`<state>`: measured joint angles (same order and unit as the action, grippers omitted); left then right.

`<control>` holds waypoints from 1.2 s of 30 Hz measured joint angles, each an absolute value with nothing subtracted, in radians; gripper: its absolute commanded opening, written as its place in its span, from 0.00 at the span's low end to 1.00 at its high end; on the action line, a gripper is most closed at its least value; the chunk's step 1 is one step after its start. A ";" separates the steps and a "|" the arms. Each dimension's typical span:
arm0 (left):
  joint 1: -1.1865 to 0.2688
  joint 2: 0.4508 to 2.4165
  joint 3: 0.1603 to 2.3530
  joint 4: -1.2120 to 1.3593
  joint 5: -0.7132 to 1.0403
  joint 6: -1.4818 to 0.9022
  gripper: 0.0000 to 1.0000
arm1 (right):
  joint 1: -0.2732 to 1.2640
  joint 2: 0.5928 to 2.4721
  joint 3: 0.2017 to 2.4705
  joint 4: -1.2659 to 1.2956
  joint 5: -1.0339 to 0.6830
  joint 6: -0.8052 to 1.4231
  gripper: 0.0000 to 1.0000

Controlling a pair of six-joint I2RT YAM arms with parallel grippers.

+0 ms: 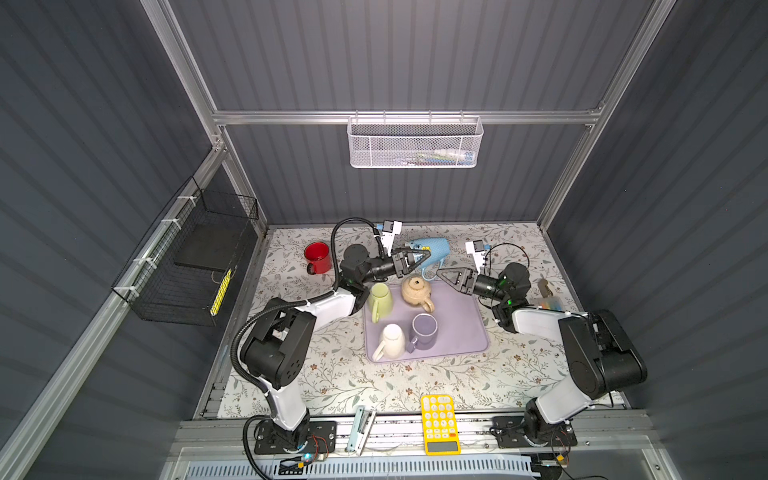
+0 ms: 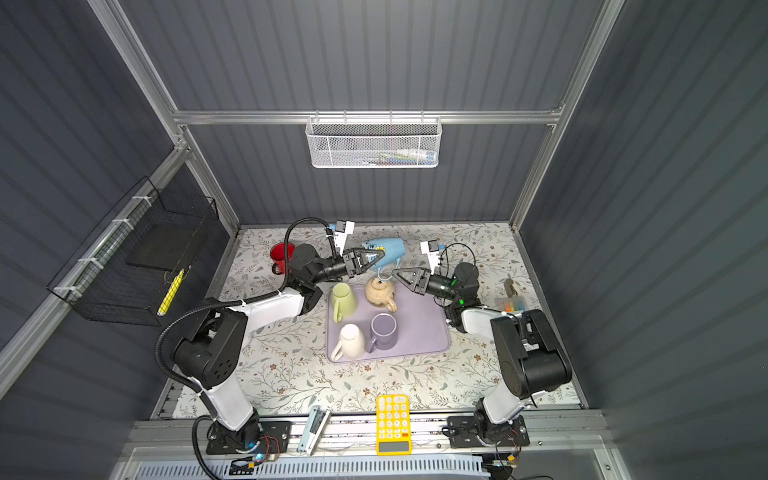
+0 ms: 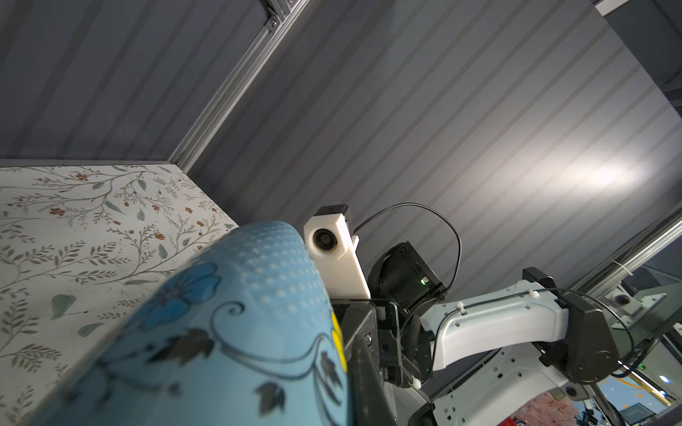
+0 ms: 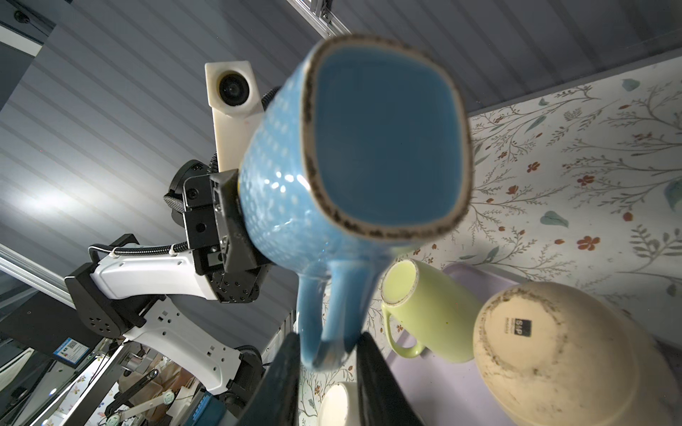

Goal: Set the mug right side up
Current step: 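Open the right gripper while the left gripper pulls the blue mug away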

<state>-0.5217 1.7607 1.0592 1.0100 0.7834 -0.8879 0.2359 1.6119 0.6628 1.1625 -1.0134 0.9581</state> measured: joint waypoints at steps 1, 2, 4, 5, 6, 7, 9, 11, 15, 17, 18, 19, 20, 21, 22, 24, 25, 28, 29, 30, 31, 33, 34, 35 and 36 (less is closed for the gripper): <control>-0.517 1.751 1.056 0.991 0.781 -0.875 0.00 | 0.236 1.612 0.662 1.165 -1.013 0.958 0.29; -0.513 1.742 1.053 0.966 0.777 -0.859 0.00 | 0.235 1.612 0.660 1.168 -1.013 0.958 0.28; -0.505 1.726 1.052 0.918 0.770 -0.832 0.00 | 0.233 1.612 0.656 1.174 -1.013 0.958 0.29; -0.501 1.720 1.052 0.893 0.764 -0.817 0.00 | 0.233 1.612 0.654 1.176 -1.013 0.958 0.29; -0.500 1.713 1.052 0.867 0.757 -0.802 0.00 | 0.232 1.612 0.651 1.178 -1.013 0.958 0.28; -0.499 1.706 1.052 0.842 0.752 -0.786 0.00 | 0.231 1.612 0.648 1.180 -1.013 0.958 0.28; -0.495 1.691 1.052 0.783 0.740 -0.750 0.00 | 0.231 1.612 0.646 1.180 -1.013 0.958 0.28; -0.492 1.677 1.052 0.730 0.727 -0.715 0.00 | 0.231 1.612 0.645 1.181 -1.013 0.957 0.28; -0.489 1.645 1.052 0.607 0.698 -0.639 0.00 | 0.229 1.610 0.643 1.180 -1.013 0.949 0.28; -0.487 1.626 1.055 0.537 0.682 -0.596 0.00 | 0.229 1.606 0.640 1.173 -1.013 0.940 0.28; -0.484 1.618 1.060 0.496 0.674 -0.572 0.00 | 0.229 1.603 0.640 1.164 -1.013 0.935 0.28; -0.482 1.612 1.066 0.462 0.668 -0.551 0.00 | 0.229 1.599 0.640 1.156 -1.013 0.931 0.28; -0.482 1.605 1.077 0.417 0.656 -0.525 0.00 | 0.229 1.594 0.640 1.147 -1.013 0.925 0.28; -0.481 1.599 1.091 0.371 0.644 -0.498 0.00 | 0.229 1.589 0.640 1.136 -1.012 0.917 0.27; -0.479 1.594 1.105 0.329 0.634 -0.474 0.00 | 0.229 1.583 0.639 1.126 -1.009 0.910 0.27; -0.475 1.582 1.140 0.237 0.608 -0.420 0.00 | 0.229 1.567 0.638 1.100 -1.003 0.891 0.26; -0.471 1.577 1.151 0.205 0.598 -0.400 0.00 | 0.229 1.560 0.638 1.087 -0.999 0.883 0.26; -0.456 1.559 1.196 0.093 0.560 -0.334 0.00 | 0.228 1.540 0.636 1.045 -0.993 0.854 0.26; -0.451 1.555 1.211 0.057 0.546 -0.313 0.00 | 0.228 1.534 0.636 1.028 -0.990 0.846 0.26; -0.447 1.552 1.227 0.020 0.532 -0.292 0.00 | 0.228 1.529 0.636 1.011 -0.987 0.835 0.26; -0.443 1.550 1.239 -0.008 0.521 -0.274 0.00 | 0.228 1.524 0.636 0.995 -0.986 0.826 0.26; -0.435 1.550 1.275 -0.087 0.493 -0.234 0.00 | 0.227 1.513 0.636 0.957 -0.979 0.804 0.26; -0.430 1.550 1.291 -0.123 0.482 -0.215 0.00 | 0.227 1.509 0.636 0.943 -0.976 0.795 0.26; -0.424 1.550 1.311 -0.164 0.470 -0.197 0.00 | 0.227 1.504 0.636 0.925 -0.973 0.784 0.26; -0.416 1.550 1.331 -0.203 0.460 -0.179 0.00 | 0.227 1.499 0.636 0.908 -0.970 0.775 0.26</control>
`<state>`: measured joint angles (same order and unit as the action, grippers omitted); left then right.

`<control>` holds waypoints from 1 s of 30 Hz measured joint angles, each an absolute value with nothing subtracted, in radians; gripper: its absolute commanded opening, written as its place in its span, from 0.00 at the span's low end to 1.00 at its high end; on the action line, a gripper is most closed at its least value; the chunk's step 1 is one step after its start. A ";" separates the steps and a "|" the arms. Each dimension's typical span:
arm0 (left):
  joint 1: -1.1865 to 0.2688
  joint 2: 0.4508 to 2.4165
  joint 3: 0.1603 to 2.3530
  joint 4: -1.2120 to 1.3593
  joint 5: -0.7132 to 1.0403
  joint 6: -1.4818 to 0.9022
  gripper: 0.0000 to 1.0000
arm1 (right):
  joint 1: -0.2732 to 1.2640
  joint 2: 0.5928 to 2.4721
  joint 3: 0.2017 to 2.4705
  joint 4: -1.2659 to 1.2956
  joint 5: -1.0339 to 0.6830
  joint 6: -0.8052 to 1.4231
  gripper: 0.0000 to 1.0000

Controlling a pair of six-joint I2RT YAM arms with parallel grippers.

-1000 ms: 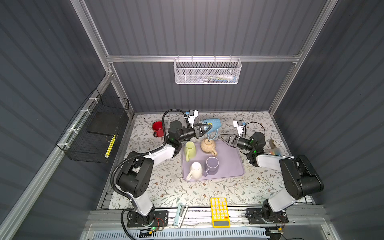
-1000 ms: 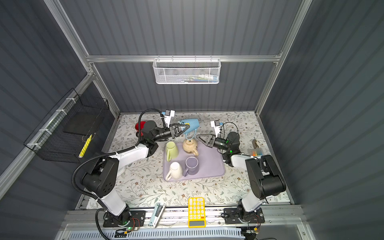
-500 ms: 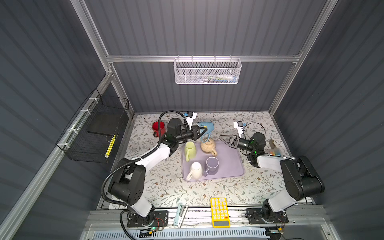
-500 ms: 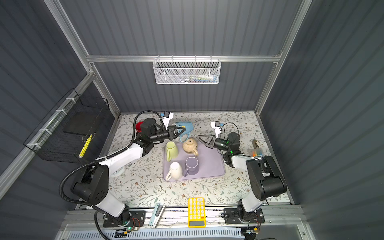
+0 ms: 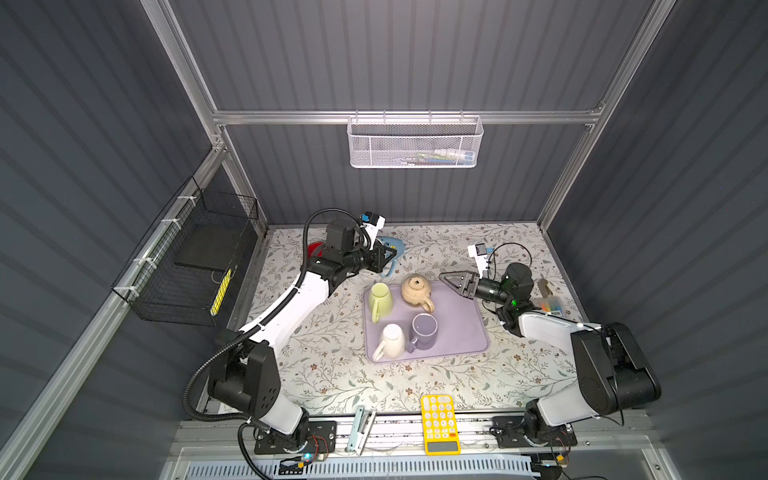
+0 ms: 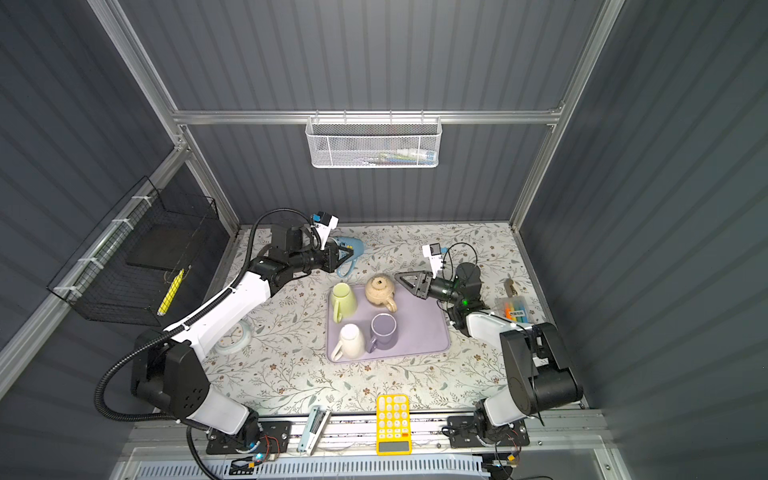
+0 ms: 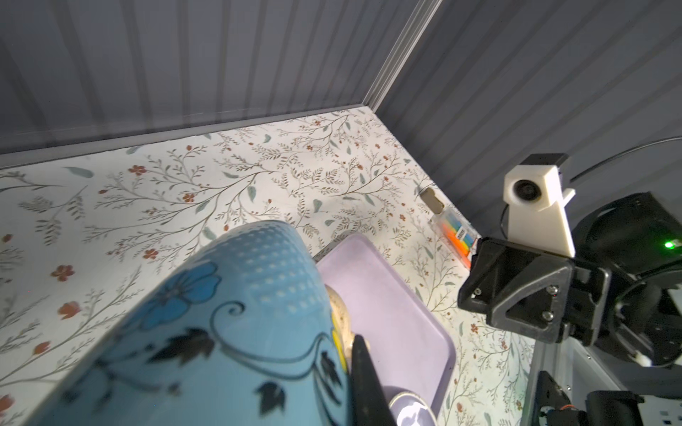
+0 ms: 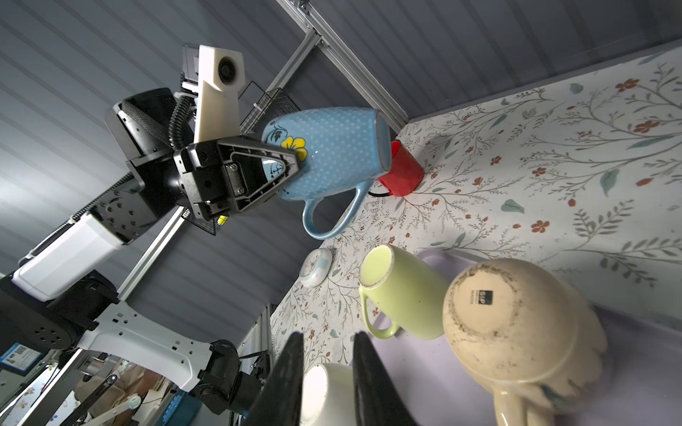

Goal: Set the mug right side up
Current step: 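Open the right gripper while the left gripper pulls the blue mug away, then lower the blue mug upright beside the red mug and open the left gripper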

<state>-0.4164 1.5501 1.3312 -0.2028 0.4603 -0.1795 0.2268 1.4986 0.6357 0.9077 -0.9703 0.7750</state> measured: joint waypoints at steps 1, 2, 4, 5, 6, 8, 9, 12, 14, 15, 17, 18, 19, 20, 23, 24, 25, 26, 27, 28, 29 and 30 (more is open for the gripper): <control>-0.410 1.551 1.353 -0.239 0.454 -0.167 0.00 | 0.227 1.496 0.636 0.896 -0.967 0.767 0.26; -0.403 1.555 1.382 -0.282 0.445 -0.149 0.00 | 0.227 1.493 0.636 0.884 -0.964 0.758 0.25; -0.392 1.566 1.442 -0.353 0.430 -0.118 0.00 | 0.227 1.489 0.636 0.860 -0.960 0.745 0.25; -0.385 1.577 1.483 -0.395 0.418 -0.102 0.00 | 0.227 1.489 0.636 0.849 -0.958 0.739 0.25; -0.379 1.588 1.518 -0.429 0.408 -0.086 0.00 | 0.227 1.489 0.636 0.842 -0.956 0.734 0.25; -0.360 1.620 1.595 -0.500 0.390 -0.060 0.00 | 0.227 1.489 0.636 0.827 -0.953 0.725 0.25; -0.350 1.636 1.626 -0.527 0.383 -0.050 0.00 | 0.227 1.489 0.636 0.822 -0.953 0.722 0.25; -0.324 1.698 1.715 -0.617 0.344 -0.017 0.00 | 0.227 1.489 0.636 0.809 -0.949 0.715 0.25; -0.312 1.742 1.761 -0.673 0.305 0.004 0.00 | 0.227 1.489 0.636 0.802 -0.945 0.711 0.25; -0.307 1.761 1.780 -0.699 0.286 0.013 0.00 | 0.227 1.489 0.636 0.799 -0.945 0.709 0.25; -0.298 1.804 1.824 -0.757 0.254 0.030 0.00 | 0.227 1.488 0.636 0.788 -0.942 0.701 0.25; -0.294 1.827 1.849 -0.786 0.239 0.038 0.00 | 0.227 1.486 0.636 0.782 -0.941 0.698 0.25; -0.293 1.850 1.877 -0.813 0.224 0.046 0.00 | 0.227 1.483 0.636 0.777 -0.939 0.693 0.25; -0.292 1.876 1.910 -0.841 0.211 0.053 0.00 | 0.227 1.481 0.636 0.772 -0.938 0.688 0.25; -0.291 1.954 2.028 -0.920 0.188 0.076 0.00 | 0.227 1.478 0.636 0.761 -0.936 0.677 0.24; -0.291 1.980 2.067 -0.941 0.184 0.083 0.00 | 0.227 1.478 0.635 0.758 -0.935 0.675 0.24; -0.291 2.009 2.111 -0.962 0.179 0.091 0.00 | 0.227 1.478 0.635 0.756 -0.934 0.675 0.24; -0.291 2.042 2.160 -0.988 0.174 0.100 0.00 | 0.227 1.478 0.633 0.756 -0.934 0.675 0.24; -0.291 2.066 2.195 -1.007 0.170 0.107 0.00 | 0.227 1.478 0.632 0.756 -0.933 0.675 0.24; -0.291 2.100 2.243 -1.033 0.162 0.115 0.00 | 0.227 1.478 0.627 0.759 -0.931 0.676 0.24; -0.291 2.127 2.281 -1.054 0.154 0.122 0.00 | 0.227 1.478 0.622 0.762 -0.930 0.676 0.24; -0.291 2.153 2.311 -1.071 0.146 0.130 0.00 | 0.227 1.478 0.616 0.762 -0.927 0.677 0.24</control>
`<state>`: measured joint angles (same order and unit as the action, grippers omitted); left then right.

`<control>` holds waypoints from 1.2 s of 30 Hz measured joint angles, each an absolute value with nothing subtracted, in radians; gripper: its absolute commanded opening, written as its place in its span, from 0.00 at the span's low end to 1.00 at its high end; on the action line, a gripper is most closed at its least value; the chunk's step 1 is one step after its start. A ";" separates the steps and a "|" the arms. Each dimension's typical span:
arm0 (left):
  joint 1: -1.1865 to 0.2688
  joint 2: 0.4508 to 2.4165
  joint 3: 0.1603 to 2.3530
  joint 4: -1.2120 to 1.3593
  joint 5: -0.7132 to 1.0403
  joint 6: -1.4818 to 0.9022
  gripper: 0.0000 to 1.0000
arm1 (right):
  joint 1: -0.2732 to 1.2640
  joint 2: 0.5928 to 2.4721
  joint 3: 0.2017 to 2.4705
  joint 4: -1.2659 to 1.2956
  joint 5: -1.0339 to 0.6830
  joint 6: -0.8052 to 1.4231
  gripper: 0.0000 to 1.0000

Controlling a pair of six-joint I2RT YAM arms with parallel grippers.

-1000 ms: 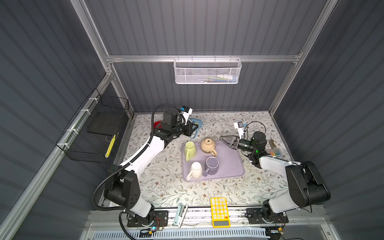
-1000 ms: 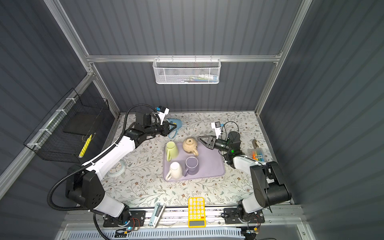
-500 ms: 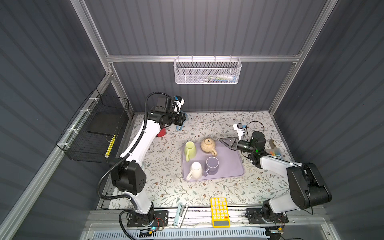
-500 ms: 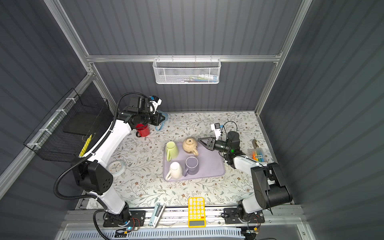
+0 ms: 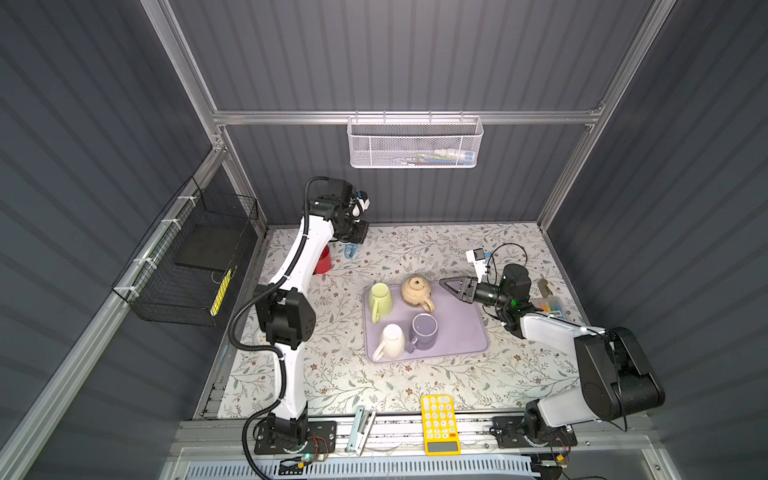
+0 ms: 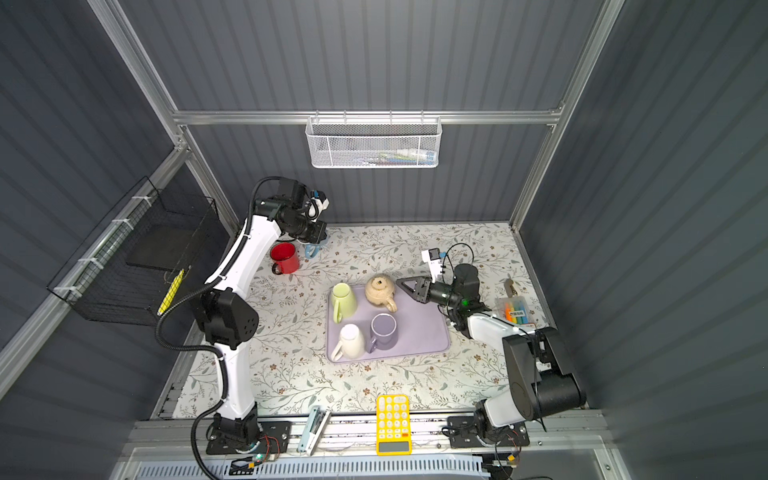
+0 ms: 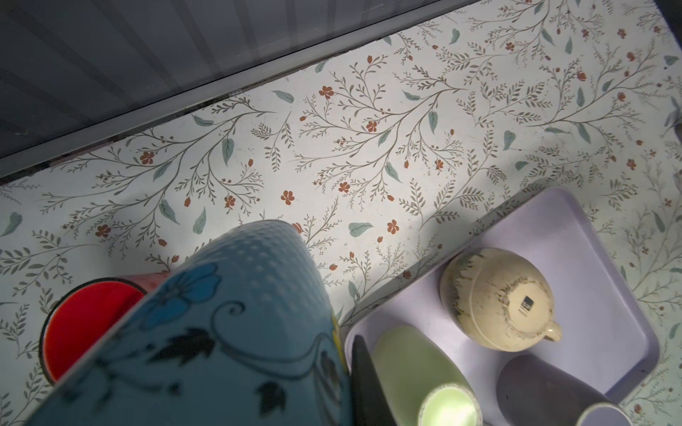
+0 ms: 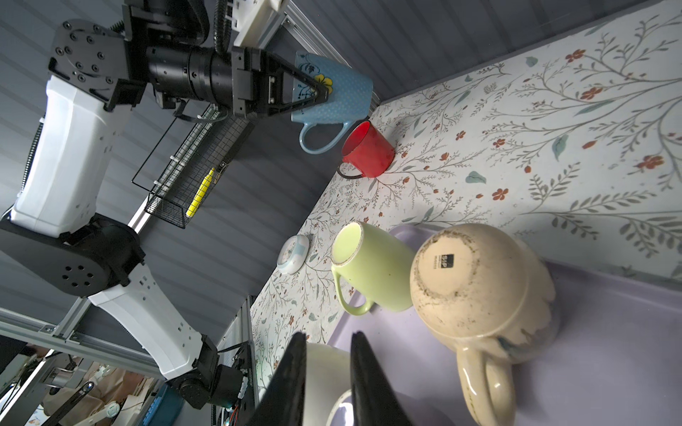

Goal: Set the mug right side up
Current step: 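Lower the blue mug upright beside the red mug and open the left gripper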

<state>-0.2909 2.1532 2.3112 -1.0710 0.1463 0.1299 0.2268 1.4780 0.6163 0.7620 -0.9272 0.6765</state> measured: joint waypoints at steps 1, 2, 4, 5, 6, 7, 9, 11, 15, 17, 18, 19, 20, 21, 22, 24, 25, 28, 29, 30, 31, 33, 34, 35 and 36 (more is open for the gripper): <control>-0.291 2.185 2.349 -1.094 0.137 0.138 0.00 | 0.227 1.478 0.611 0.762 -0.926 0.677 0.24; -0.290 2.211 2.379 -1.112 0.127 0.145 0.00 | 0.227 1.478 0.607 0.762 -0.924 0.677 0.24; -0.286 2.256 2.423 -1.140 0.112 0.155 0.00 | 0.227 1.476 0.600 0.760 -0.920 0.677 0.24; -0.284 2.272 2.434 -1.150 0.105 0.159 0.00 | 0.227 1.473 0.599 0.756 -0.918 0.677 0.24; -0.282 2.286 2.440 -1.159 0.101 0.161 0.00 | 0.227 1.469 0.599 0.753 -0.916 0.677 0.24; -0.280 2.296 2.442 -1.165 0.097 0.165 0.00 | 0.227 1.462 0.598 0.750 -0.915 0.676 0.24; -0.275 2.308 2.442 -1.174 0.090 0.170 0.00 | 0.227 1.448 0.598 0.746 -0.912 0.676 0.24; -0.268 2.319 2.444 -1.178 0.080 0.177 0.00 | 0.227 1.438 0.598 0.746 -0.912 0.676 0.23; -0.265 2.344 2.456 -1.180 0.063 0.189 0.00 | 0.228 1.435 0.595 0.747 -0.908 0.677 0.23; -0.259 2.359 2.458 -1.180 0.059 0.193 0.00 | 0.229 1.435 0.590 0.747 -0.904 0.677 0.23; -0.257 2.367 2.461 -1.180 0.059 0.196 0.00 | 0.230 1.435 0.587 0.747 -0.902 0.678 0.23; -0.253 2.378 2.462 -1.178 0.059 0.196 0.00 | 0.231 1.435 0.584 0.747 -0.900 0.678 0.23; -0.253 2.386 2.462 -1.174 0.059 0.196 0.00 | 0.233 1.435 0.582 0.746 -0.896 0.680 0.23; -0.251 2.396 2.463 -1.171 0.059 0.196 0.00 | 0.234 1.435 0.581 0.746 -0.895 0.680 0.23; -0.247 2.407 2.466 -1.169 0.060 0.196 0.00 | 0.234 1.435 0.580 0.747 -0.893 0.680 0.23; -0.247 2.426 2.470 -1.164 0.063 0.196 0.00 | 0.236 1.435 0.580 0.747 -0.890 0.680 0.23; -0.246 2.434 2.472 -1.164 0.063 0.196 0.00 | 0.237 1.435 0.580 0.747 -0.889 0.680 0.23; -0.242 2.448 2.472 -1.161 0.067 0.196 0.00 | 0.237 1.435 0.580 0.747 -0.888 0.680 0.23; -0.241 2.452 2.472 -1.159 0.068 0.196 0.00 | 0.237 1.435 0.580 0.747 -0.888 0.680 0.23; -0.240 2.453 2.472 -1.158 0.070 0.196 0.00 | 0.238 1.435 0.580 0.747 -0.888 0.680 0.23; -0.240 2.455 2.472 -1.157 0.070 0.196 0.00 | 0.238 1.435 0.580 0.748 -0.886 0.680 0.23; -0.234 2.460 2.472 -1.153 0.071 0.196 0.00 | 0.239 1.435 0.580 0.748 -0.886 0.681 0.23; -0.234 2.464 2.472 -1.151 0.071 0.196 0.00 | 0.239 1.435 0.580 0.749 -0.886 0.681 0.23; -0.234 2.468 2.472 -1.148 0.071 0.196 0.00 | 0.239 1.436 0.580 0.751 -0.886 0.681 0.23; -0.233 2.471 2.472 -1.147 0.071 0.196 0.00 | 0.239 1.436 0.580 0.753 -0.886 0.681 0.23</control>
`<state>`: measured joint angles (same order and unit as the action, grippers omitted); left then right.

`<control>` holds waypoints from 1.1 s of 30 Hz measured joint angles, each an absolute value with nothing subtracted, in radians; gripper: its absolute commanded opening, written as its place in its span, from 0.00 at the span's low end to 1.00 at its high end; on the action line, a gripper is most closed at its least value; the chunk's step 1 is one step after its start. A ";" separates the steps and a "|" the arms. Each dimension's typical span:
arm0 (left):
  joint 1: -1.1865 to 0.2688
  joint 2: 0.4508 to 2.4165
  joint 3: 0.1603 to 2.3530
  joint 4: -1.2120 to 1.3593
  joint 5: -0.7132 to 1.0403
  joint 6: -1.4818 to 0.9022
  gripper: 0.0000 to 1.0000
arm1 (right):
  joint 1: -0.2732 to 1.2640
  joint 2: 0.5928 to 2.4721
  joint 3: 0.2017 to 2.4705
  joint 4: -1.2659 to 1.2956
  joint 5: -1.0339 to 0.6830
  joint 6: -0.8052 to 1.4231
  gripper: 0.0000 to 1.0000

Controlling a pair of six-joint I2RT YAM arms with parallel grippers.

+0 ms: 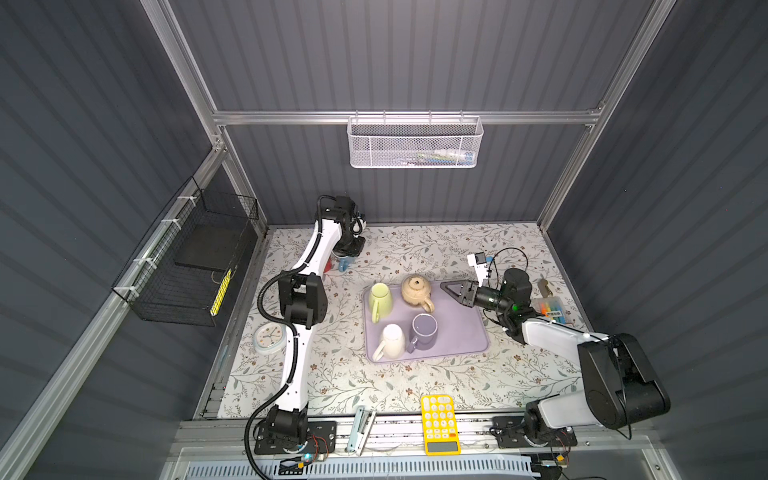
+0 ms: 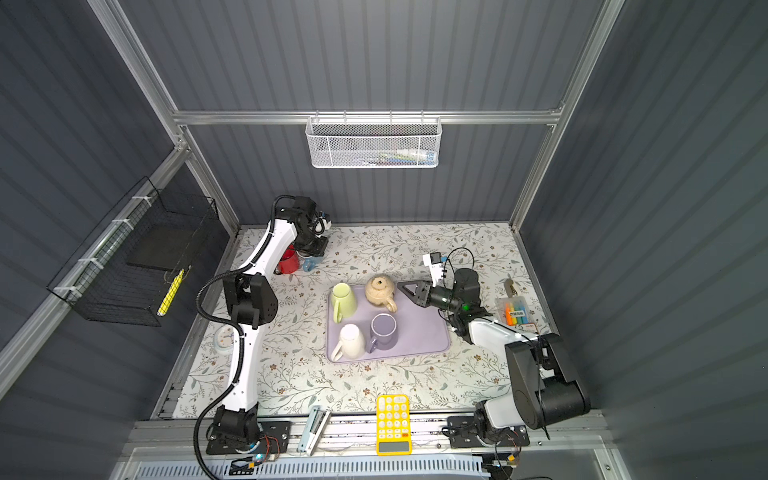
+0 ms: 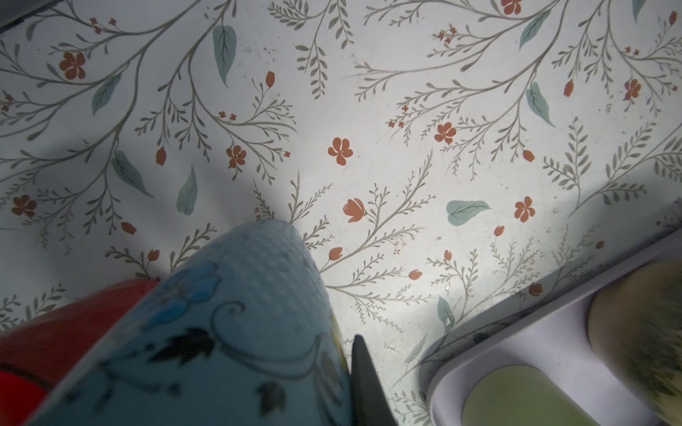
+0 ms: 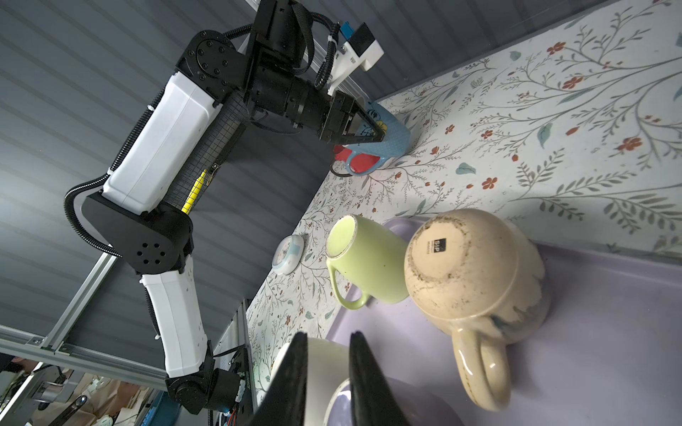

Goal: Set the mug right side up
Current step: 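Lower the blue mug upright beside the red mug and open the left gripper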

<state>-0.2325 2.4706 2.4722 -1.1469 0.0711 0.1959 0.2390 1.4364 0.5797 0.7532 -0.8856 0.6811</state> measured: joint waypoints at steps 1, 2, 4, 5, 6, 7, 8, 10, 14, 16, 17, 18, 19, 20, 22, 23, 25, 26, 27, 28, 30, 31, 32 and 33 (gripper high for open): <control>-0.232 2.475 2.472 -1.145 0.072 0.196 0.00 | 0.239 1.438 0.580 0.755 -0.885 0.682 0.23; -0.231 2.479 2.472 -1.143 0.073 0.196 0.00 | 0.239 1.441 0.580 0.756 -0.885 0.684 0.23; -0.229 2.487 2.472 -1.140 0.075 0.196 0.00 | 0.239 1.447 0.580 0.758 -0.885 0.688 0.23; -0.227 2.490 2.472 -1.139 0.075 0.196 0.00 | 0.239 1.451 0.580 0.758 -0.885 0.689 0.23; -0.226 2.492 2.472 -1.138 0.076 0.196 0.00 | 0.239 1.452 0.580 0.758 -0.885 0.691 0.23; -0.224 2.494 2.472 -1.137 0.078 0.196 0.00 | 0.239 1.454 0.580 0.759 -0.885 0.692 0.23; -0.222 2.496 2.472 -1.136 0.078 0.196 0.00 | 0.239 1.455 0.580 0.761 -0.885 0.693 0.23; -0.221 2.497 2.472 -1.137 0.078 0.196 0.00 | 0.239 1.459 0.580 0.765 -0.884 0.695 0.23; -0.218 2.497 2.473 -1.137 0.078 0.196 0.00 | 0.241 1.470 0.580 0.771 -0.883 0.699 0.23; -0.215 2.497 2.473 -1.138 0.078 0.196 0.00 | 0.243 1.474 0.580 0.773 -0.883 0.700 0.23; -0.215 2.497 2.473 -1.138 0.078 0.196 0.00 | 0.244 1.477 0.580 0.777 -0.882 0.701 0.23; -0.214 2.497 2.473 -1.139 0.078 0.196 0.00 | 0.244 1.479 0.580 0.779 -0.883 0.703 0.23; -0.214 2.497 2.473 -1.140 0.078 0.196 0.00 | 0.245 1.481 0.580 0.782 -0.882 0.705 0.23; -0.214 2.497 2.473 -1.142 0.078 0.196 0.00 | 0.245 1.483 0.580 0.785 -0.882 0.707 0.23; -0.214 2.497 2.473 -1.145 0.078 0.196 0.00 | 0.245 1.485 0.580 0.793 -0.882 0.710 0.23; -0.214 2.497 2.473 -1.147 0.078 0.196 0.00 | 0.246 1.486 0.580 0.797 -0.882 0.711 0.23; -0.214 2.497 2.473 -1.151 0.078 0.196 0.00 | 0.247 1.490 0.580 0.800 -0.882 0.714 0.23; -0.214 2.497 2.473 -1.153 0.078 0.195 0.00 | 0.248 1.492 0.580 0.801 -0.882 0.715 0.23; -0.214 2.497 2.473 -1.155 0.078 0.195 0.00 | 0.250 1.493 0.580 0.801 -0.882 0.715 0.23; -0.214 2.497 2.473 -1.156 0.077 0.195 0.00 | 0.250 1.494 0.580 0.800 -0.882 0.717 0.23; -0.214 2.497 2.473 -1.160 0.074 0.195 0.00 | 0.252 1.496 0.580 0.801 -0.882 0.718 0.23; -0.214 2.497 2.473 -1.161 0.072 0.195 0.00 | 0.252 1.496 0.580 0.801 -0.882 0.718 0.23; -0.214 2.497 2.473 -1.164 0.070 0.194 0.00 | 0.252 1.498 0.580 0.804 -0.882 0.718 0.23; -0.214 2.497 2.473 -1.166 0.070 0.193 0.00 | 0.252 1.500 0.580 0.808 -0.882 0.719 0.23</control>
